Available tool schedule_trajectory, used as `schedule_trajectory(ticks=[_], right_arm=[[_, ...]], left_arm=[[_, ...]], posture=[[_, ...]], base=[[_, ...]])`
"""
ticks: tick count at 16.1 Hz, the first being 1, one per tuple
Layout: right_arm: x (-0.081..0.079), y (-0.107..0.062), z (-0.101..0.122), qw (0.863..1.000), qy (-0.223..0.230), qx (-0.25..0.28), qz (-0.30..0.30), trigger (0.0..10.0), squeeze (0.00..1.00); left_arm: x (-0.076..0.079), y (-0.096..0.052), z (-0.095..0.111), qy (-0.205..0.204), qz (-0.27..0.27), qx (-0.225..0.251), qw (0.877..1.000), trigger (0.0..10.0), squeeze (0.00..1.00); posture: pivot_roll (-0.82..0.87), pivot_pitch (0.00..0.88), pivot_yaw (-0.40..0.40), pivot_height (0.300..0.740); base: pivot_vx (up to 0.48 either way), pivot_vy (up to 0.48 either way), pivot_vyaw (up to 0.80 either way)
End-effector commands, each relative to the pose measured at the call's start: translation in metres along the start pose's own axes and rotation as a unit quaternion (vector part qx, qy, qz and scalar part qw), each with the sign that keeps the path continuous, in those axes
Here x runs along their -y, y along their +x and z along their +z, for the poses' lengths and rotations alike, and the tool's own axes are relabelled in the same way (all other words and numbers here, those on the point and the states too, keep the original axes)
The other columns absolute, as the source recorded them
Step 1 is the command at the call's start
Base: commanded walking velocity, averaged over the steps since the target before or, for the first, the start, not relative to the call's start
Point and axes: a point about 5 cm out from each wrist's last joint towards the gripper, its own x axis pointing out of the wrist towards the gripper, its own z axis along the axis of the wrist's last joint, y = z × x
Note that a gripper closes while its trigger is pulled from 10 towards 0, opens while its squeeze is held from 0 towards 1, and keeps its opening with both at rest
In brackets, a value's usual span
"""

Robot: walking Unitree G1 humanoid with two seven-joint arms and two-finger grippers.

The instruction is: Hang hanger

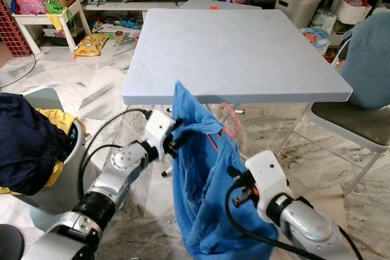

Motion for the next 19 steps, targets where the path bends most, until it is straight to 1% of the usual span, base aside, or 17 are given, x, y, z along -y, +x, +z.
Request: schedule_trajectory(ticks=[1, 2, 3, 4, 5, 6, 7, 8, 9, 10, 12, 13, 15, 16, 19], right_arm=[[0.007, -0.005, 0.000, 1.000, -0.019, -0.002, -0.011, 10.0, 0.00], [0.017, -0.012, -0.009, 0.998, -0.046, -0.031, -0.024, 10.0, 0.00], [0.024, -0.018, -0.015, 0.996, -0.064, -0.051, -0.029, 10.0, 0.00], [0.026, -0.021, -0.017, 0.995, -0.072, -0.059, -0.030, 10.0, 0.00], [0.034, -0.030, -0.024, 0.991, -0.097, -0.087, -0.029, 10.0, 0.00], [0.038, -0.035, -0.028, 0.988, -0.114, -0.104, -0.029, 10.0, 0.00], [0.045, -0.045, -0.035, 0.981, -0.138, -0.132, -0.027, 10.0, 0.00], [0.051, -0.053, -0.038, 0.977, -0.150, -0.149, -0.026, 10.0, 0.00], [0.056, -0.064, -0.041, 0.971, -0.170, -0.167, -0.017, 10.0, 0.00], [0.058, -0.071, -0.041, 0.971, -0.165, -0.171, -0.014, 10.0, 0.00], [0.064, -0.087, -0.044, 0.963, -0.182, -0.197, -0.005, 10.0, 0.00], [0.066, -0.098, -0.045, 0.958, -0.190, -0.213, 0.009, 10.0, 0.00], [0.069, -0.109, -0.043, 0.954, -0.201, -0.222, 0.021, 10.0, 0.00], [0.070, -0.118, -0.037, 0.954, -0.200, -0.219, 0.038, 10.0, 0.00], [0.068, -0.133, -0.019, 0.960, -0.197, -0.187, 0.063, 10.0, 0.00]], left_arm=[[-0.010, 0.000, 0.004, 0.014, 0.032, 0.002, 0.999, 0.0, 0.00], [-0.018, 0.000, 0.006, 0.017, 0.058, 0.002, 0.998, 0.0, 0.00], [-0.022, -0.001, 0.006, 0.016, 0.072, 0.000, 0.997, 0.0, 0.00], [-0.024, -0.001, 0.006, 0.015, 0.076, -0.001, 0.997, 0.0, 0.00], [-0.026, -0.001, 0.006, 0.018, 0.082, -0.001, 0.996, 0.0, 0.00], [-0.026, -0.001, 0.006, 0.018, 0.084, -0.002, 0.996, 0.0, 0.00], [-0.026, 0.000, 0.006, 0.018, 0.084, -0.002, 0.996, 0.0, 0.00], [-0.026, 0.000, 0.006, 0.018, 0.085, -0.003, 0.996, 0.0, 0.00], [-0.025, 0.000, 0.005, 0.017, 0.084, -0.004, 0.996, 0.0, 0.00], [-0.026, 0.000, 0.005, 0.018, 0.083, -0.005, 0.996, 0.0, 0.00], [-0.026, 0.000, 0.004, 0.019, 0.085, -0.007, 0.996, 0.0, 0.00], [-0.027, -0.001, 0.004, 0.020, 0.086, -0.009, 0.996, 0.0, 0.00], [-0.027, 0.000, 0.004, 0.020, 0.085, -0.009, 0.996, 0.0, 0.00], [-0.026, 0.001, 0.003, 0.021, 0.083, -0.011, 0.996, 0.0, 0.00], [-0.024, 0.001, 0.001, 0.021, 0.077, -0.015, 0.997, 0.0, 0.00]], posture=[[-0.06, 0.000, -0.022, 0.740], [-0.06, 0.000, -0.022, 0.740], [-0.06, 0.000, -0.022, 0.740], [-0.06, 0.000, -0.022, 0.740], [-0.06, 0.000, -0.021, 0.740], [-0.06, 0.000, -0.021, 0.740], [-0.06, 0.000, -0.021, 0.740], [-0.07, 0.000, -0.020, 0.740], [-0.07, 0.000, -0.019, 0.740], [-0.07, 0.000, -0.019, 0.740], [-0.07, 0.000, -0.018, 0.740], [-0.08, 0.000, -0.016, 0.740], [-0.08, 0.000, -0.014, 0.740], [-0.08, 0.000, -0.013, 0.740], [-0.09, 0.000, -0.010, 0.740]], base=[[0.000, 0.000, 0.00], [0.000, 0.000, 0.00], [0.000, 0.000, 0.00], [0.000, 0.000, 0.00], [0.000, 0.000, 0.00], [0.000, 0.000, 0.00], [0.000, 0.000, 0.00], [0.000, 0.000, 0.00], [0.000, 0.000, 0.00], [0.000, 0.000, 0.00], [0.000, 0.000, 0.00], [0.000, 0.000, 0.00], [0.000, 0.000, 0.00], [0.000, 0.000, 0.00], [0.000, 0.000, 0.00]])
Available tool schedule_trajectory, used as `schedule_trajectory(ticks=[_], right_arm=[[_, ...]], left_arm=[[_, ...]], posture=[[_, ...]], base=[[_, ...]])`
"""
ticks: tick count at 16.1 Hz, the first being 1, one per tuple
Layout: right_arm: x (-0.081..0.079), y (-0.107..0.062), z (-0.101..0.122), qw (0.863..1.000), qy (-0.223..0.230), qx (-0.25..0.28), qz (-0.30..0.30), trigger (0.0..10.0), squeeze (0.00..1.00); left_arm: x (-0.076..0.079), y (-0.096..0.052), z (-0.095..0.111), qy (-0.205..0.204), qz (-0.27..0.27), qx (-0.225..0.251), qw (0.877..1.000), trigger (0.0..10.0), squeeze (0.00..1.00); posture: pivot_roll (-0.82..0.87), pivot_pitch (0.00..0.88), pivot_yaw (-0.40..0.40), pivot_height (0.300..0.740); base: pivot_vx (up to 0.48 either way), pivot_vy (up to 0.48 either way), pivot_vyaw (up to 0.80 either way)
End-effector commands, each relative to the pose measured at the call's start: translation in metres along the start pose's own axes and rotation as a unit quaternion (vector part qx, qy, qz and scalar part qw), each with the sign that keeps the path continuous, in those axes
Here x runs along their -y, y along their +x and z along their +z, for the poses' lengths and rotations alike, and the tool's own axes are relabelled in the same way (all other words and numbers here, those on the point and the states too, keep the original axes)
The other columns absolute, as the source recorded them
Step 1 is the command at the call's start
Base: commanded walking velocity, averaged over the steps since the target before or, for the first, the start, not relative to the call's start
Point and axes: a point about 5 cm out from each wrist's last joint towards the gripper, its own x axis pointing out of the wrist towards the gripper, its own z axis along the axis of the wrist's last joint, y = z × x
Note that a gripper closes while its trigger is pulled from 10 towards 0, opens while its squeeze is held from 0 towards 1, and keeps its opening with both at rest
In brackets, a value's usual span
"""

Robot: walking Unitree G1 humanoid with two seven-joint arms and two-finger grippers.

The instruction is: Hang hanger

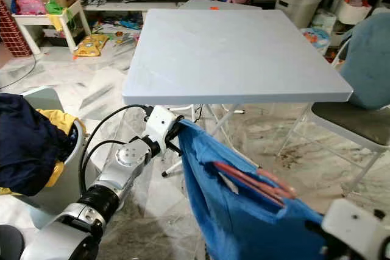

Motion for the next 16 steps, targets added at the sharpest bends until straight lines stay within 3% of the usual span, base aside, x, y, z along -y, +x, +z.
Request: schedule_trajectory(ticks=[1, 6, 7, 9, 10, 13, 14, 16], right_arm=[[0.007, -0.017, -0.003, 1.000, 0.008, -0.010, -0.002, 10.0, 0.00], [0.022, -0.045, 0.007, 0.999, 0.013, 0.026, -0.027, 10.0, 0.00], [0.024, -0.045, 0.011, 0.999, 0.018, 0.038, -0.030, 10.0, 0.00], [0.019, -0.036, 0.010, 0.999, 0.018, 0.034, -0.020, 10.0, 0.00], [0.012, -0.024, 0.012, 0.998, 0.025, 0.050, -0.004, 10.0, 0.00], [0.006, -0.013, 0.020, 0.995, 0.040, 0.091, 0.007, 10.0, 0.00], [0.006, -0.013, 0.030, 0.989, 0.055, 0.136, 0.019, 10.0, 0.00], [0.008, -0.017, 0.039, 0.984, 0.061, 0.167, 0.024, 10.0, 0.00]], left_arm=[[-0.023, -0.006, -0.001, -0.003, 0.047, -0.009, 0.999, 0.0, 0.00], [-0.020, -0.006, -0.007, -0.004, 0.033, -0.025, 0.999, 0.0, 0.00], [-0.016, -0.005, -0.008, -0.005, 0.022, -0.030, 0.999, 10.0, 0.00], [-0.012, -0.003, -0.005, -0.011, 0.012, -0.022, 1.000, 10.0, 0.00], [-0.001, -0.001, -0.005, -0.047, -0.034, -0.022, 0.998, 10.0, 1.00], [0.008, -0.003, -0.009, -0.073, -0.081, -0.029, 0.994, 10.0, 1.00], [0.015, -0.007, -0.018, -0.069, -0.122, -0.054, 0.989, 10.0, 1.00], [0.019, -0.010, -0.023, -0.054, -0.146, -0.070, 0.985, 10.0, 1.00]], posture=[[-0.09, 0.000, -0.009, 0.740], [-0.10, 0.000, -0.007, 0.740], [-0.11, 0.000, -0.006, 0.740], [-0.10, 0.000, -0.006, 0.740], [-0.09, 0.000, -0.009, 0.740], [-0.08, 0.000, -0.009, 0.740], [-0.08, 0.000, -0.010, 0.740], [-0.08, 0.000, -0.010, 0.740]], base=[[0.000, 0.000, 0.00], [0.000, 0.000, 0.00], [0.000, 0.000, 0.00], [0.000, 0.000, 0.00], [0.000, 0.000, 0.00], [0.000, 0.000, 0.00], [0.000, 0.000, 0.00], [0.000, 0.000, 0.00]])
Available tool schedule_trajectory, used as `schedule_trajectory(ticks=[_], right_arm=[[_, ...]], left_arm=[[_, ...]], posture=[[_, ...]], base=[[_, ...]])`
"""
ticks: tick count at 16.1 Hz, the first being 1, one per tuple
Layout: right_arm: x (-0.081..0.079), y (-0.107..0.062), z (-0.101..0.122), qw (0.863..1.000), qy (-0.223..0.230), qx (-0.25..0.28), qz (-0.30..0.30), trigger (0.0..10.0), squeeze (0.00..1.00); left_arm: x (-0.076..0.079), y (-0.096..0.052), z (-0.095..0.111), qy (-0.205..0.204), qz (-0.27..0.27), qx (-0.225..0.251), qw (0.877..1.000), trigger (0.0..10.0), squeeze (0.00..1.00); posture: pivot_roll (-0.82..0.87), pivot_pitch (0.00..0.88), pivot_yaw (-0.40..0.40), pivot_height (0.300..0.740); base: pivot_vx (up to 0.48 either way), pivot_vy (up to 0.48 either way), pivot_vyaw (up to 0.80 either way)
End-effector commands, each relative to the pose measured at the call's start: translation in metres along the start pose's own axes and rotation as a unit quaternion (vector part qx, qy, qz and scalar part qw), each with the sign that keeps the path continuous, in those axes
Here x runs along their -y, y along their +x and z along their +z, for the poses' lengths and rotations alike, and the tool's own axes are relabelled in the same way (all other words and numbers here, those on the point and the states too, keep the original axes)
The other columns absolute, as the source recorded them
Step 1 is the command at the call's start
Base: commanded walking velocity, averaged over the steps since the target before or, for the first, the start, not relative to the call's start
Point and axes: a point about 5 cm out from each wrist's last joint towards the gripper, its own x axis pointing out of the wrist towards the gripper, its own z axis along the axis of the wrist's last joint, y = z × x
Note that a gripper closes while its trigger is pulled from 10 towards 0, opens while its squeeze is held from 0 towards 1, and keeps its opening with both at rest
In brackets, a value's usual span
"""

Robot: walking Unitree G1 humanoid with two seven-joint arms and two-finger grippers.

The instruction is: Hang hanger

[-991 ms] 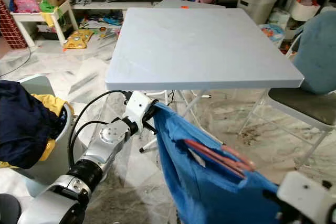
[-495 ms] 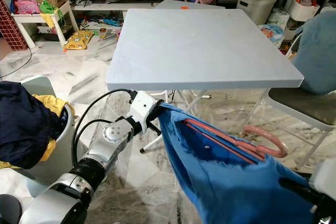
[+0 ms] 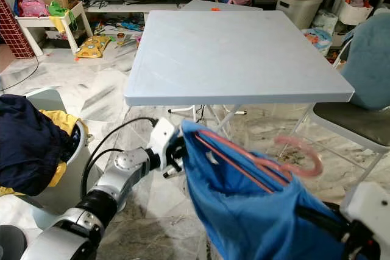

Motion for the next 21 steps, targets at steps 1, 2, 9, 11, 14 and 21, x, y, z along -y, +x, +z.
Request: schedule_trajectory(ticks=[1, 2, 9, 11, 14, 21], right_arm=[[0.004, -0.005, 0.023, 0.999, -0.024, 0.048, -0.007, 10.0, 0.00], [0.004, -0.005, 0.023, 0.999, -0.024, 0.048, -0.007, 10.0, 0.00], [0.018, 0.013, 0.002, 0.997, -0.023, -0.020, -0.067, 10.0, 0.00], [0.022, 0.017, -0.001, 0.996, -0.029, -0.028, -0.085, 10.0, 0.00], [0.028, 0.029, -0.003, 0.991, -0.026, -0.023, -0.129, 10.0, 0.00], [0.011, 0.046, 0.004, 0.997, -0.020, -0.007, -0.075, 10.0, 0.00]], left_arm=[[0.006, 0.000, -0.005, 0.009, -0.028, -0.025, 0.999, 10.0, 1.00], [0.006, 0.000, -0.005, 0.009, -0.028, -0.025, 0.999, 10.0, 1.00], [-0.041, -0.016, 0.036, 0.138, 0.164, 0.042, 0.976, 10.0, 1.00], [-0.041, -0.018, 0.042, 0.136, 0.160, 0.065, 0.976, 10.0, 1.00], [-0.032, -0.021, 0.027, 0.129, 0.126, 0.053, 0.982, 10.0, 1.00], [-0.018, -0.016, 0.037, 0.095, 0.041, 0.101, 0.989, 10.0, 1.00]], posture=[[-0.09, 0.000, -0.015, 0.740], [-0.09, 0.000, -0.015, 0.740], [-0.08, 0.000, -0.018, 0.740], [-0.08, 0.000, -0.019, 0.740], [-0.07, 0.000, -0.021, 0.740], [-0.08, 0.000, -0.022, 0.740]], base=[[0.000, 0.000, 0.00], [0.000, 0.000, 0.00], [0.000, 0.000, 0.00], [0.000, 0.000, 0.00], [0.000, 0.000, 0.00], [0.000, 0.000, 0.00]])
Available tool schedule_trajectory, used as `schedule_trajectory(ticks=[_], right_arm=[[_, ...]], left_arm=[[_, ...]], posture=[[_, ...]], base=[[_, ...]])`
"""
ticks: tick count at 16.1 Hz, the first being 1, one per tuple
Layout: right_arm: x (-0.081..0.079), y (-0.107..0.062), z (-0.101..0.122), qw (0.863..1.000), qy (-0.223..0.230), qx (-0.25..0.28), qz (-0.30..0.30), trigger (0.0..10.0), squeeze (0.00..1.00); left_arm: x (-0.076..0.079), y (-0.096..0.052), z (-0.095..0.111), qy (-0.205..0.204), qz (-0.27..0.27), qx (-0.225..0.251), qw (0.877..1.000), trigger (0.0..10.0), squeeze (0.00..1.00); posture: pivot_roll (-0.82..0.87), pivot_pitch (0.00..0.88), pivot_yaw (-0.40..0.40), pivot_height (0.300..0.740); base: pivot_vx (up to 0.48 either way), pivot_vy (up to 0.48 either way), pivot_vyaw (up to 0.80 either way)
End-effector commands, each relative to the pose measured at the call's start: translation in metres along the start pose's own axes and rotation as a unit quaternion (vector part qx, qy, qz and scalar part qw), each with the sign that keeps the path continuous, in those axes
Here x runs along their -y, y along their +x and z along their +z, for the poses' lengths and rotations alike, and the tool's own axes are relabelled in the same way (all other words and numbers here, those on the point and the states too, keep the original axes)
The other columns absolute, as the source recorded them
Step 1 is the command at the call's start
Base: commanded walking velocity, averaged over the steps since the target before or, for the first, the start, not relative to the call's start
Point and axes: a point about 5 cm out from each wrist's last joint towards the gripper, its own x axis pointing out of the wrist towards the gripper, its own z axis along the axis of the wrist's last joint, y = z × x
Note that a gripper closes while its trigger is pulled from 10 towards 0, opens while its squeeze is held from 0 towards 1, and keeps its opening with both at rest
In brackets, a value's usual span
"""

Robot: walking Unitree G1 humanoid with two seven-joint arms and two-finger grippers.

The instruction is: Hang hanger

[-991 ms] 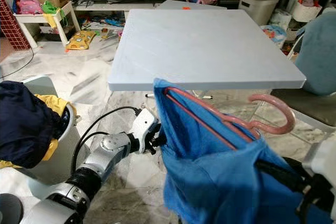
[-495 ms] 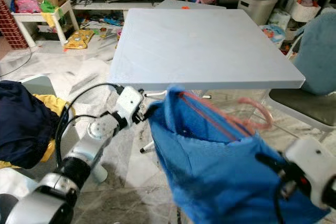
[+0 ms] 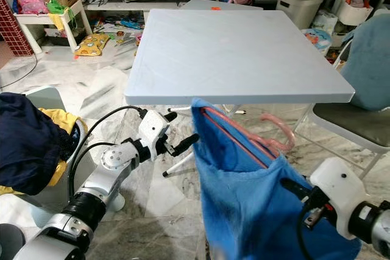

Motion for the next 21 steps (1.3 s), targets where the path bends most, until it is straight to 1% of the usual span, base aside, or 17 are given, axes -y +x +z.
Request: schedule_trajectory(ticks=[1, 2, 4, 5, 6, 8, 10, 11, 14, 16, 21], right_arm=[[-0.002, -0.003, 0.009, 1.000, -0.014, 0.011, 0.007, 10.0, 0.00], [-0.002, -0.003, 0.009, 1.000, -0.014, 0.010, 0.007, 10.0, 0.00], [-0.010, -0.003, 0.008, 0.999, -0.005, 0.008, 0.030, 10.0, 0.00], [-0.012, -0.003, 0.009, 0.999, -0.003, 0.010, 0.037, 10.0, 0.00], [-0.015, -0.006, 0.010, 0.999, -0.001, 0.008, 0.049, 10.0, 0.00], [-0.013, -0.010, 0.007, 0.999, 0.001, 0.000, 0.046, 10.0, 0.00], [-0.008, -0.017, 0.004, 0.999, 0.002, -0.012, 0.042, 10.0, 0.00], [-0.007, -0.019, 0.004, 0.999, 0.002, -0.014, 0.041, 10.0, 0.00], [0.003, -0.028, 0.002, 0.999, -0.006, -0.031, 0.028, 10.0, 0.00], [0.002, -0.029, 0.002, 0.999, -0.006, -0.032, 0.032, 10.0, 0.00], [-0.007, -0.038, -0.003, 0.997, 0.001, -0.049, 0.064, 10.0, 0.00]], left_arm=[[-0.002, 0.005, 0.009, 0.004, -0.009, 0.013, 1.000, 10.0, 1.00], [-0.001, 0.006, 0.010, 0.001, -0.013, 0.017, 1.000, 10.0, 1.00], [0.001, 0.011, 0.011, 0.007, -0.011, 0.014, 1.000, 10.0, 1.00], [0.001, 0.011, 0.010, 0.008, -0.008, 0.011, 1.000, 10.0, 0.96], [0.001, 0.011, 0.007, 0.002, -0.008, 0.005, 1.000, 10.0, 0.00], [0.001, 0.009, 0.003, 0.003, -0.010, -0.001, 1.000, 0.0, 0.00], [-0.001, 0.004, -0.003, 0.008, -0.009, -0.015, 1.000, 0.0, 0.00], [-0.002, 0.004, -0.004, 0.008, -0.009, -0.017, 1.000, 0.0, 0.00], [-0.007, 0.001, -0.004, 0.014, -0.015, -0.020, 1.000, 0.0, 0.00], [-0.009, 0.001, -0.005, 0.018, -0.008, -0.024, 1.000, 0.0, 0.00], [-0.020, 0.000, -0.007, 0.039, 0.036, -0.042, 0.998, 0.0, 0.00]], posture=[[-0.08, 0.000, -0.022, 0.740], [-0.08, 0.000, -0.022, 0.740], [-0.08, 0.000, -0.018, 0.740], [-0.08, 0.000, -0.018, 0.740], [-0.09, 0.000, -0.016, 0.740], [-0.09, 0.000, -0.016, 0.740], [-0.08, 0.000, -0.017, 0.740], [-0.08, 0.000, -0.017, 0.740], [-0.08, 0.000, -0.018, 0.740], [-0.08, 0.000, -0.018, 0.740], [-0.09, 0.000, -0.016, 0.740]], base=[[0.000, 0.000, 0.00], [0.000, 0.000, 0.00], [0.000, 0.000, 0.00], [0.000, 0.000, 0.00], [0.000, 0.000, 0.00], [0.000, 0.000, 0.00], [0.000, 0.000, 0.00], [0.000, 0.000, 0.00], [0.000, 0.000, 0.00], [0.000, 0.000, 0.00], [0.000, 0.000, 0.00]])
